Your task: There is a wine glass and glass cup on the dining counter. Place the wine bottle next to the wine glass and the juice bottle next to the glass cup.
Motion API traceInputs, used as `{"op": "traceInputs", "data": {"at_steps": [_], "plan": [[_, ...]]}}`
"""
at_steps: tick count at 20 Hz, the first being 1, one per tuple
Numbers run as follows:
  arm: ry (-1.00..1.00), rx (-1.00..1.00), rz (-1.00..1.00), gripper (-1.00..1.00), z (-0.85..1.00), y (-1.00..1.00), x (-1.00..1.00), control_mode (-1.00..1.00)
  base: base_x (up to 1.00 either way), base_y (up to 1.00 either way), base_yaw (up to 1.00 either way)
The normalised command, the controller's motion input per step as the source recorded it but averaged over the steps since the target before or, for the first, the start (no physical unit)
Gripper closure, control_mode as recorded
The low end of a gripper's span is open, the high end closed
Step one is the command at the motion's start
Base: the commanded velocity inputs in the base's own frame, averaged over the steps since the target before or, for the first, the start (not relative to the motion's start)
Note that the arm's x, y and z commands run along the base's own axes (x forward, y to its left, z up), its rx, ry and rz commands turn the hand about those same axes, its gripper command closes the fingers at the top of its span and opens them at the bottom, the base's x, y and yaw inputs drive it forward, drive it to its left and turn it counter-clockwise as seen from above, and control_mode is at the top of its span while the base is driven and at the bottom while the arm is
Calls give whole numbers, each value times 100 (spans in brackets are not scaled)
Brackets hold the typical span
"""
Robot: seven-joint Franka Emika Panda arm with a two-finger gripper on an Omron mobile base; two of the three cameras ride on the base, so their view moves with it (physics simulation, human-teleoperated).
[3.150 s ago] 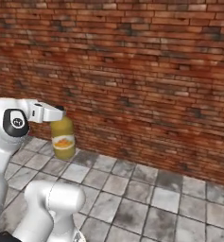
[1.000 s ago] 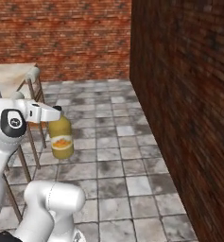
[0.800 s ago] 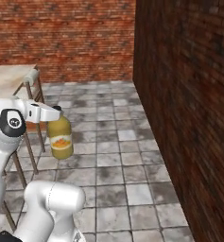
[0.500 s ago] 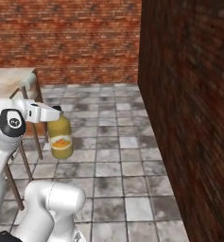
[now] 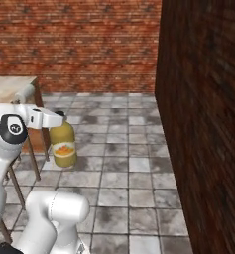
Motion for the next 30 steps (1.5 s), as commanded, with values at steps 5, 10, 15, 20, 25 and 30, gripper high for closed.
{"op": "traceInputs", "data": {"at_steps": [5,10,15,20,25,30], "plan": [[0,0,0,100,0,0,0,100,82,-24,19],[0,0,0,100,0,0,0,100,81,-19,26],[0,0,0,100,0,0,0,100,74,-11,41],[0,0,0,100,0,0,0,100,60,-6,59],[0,0,0,100,0,0,0,100,51,-3,70],[0,0,0,100,0,0,0,100,40,-3,77]]}}
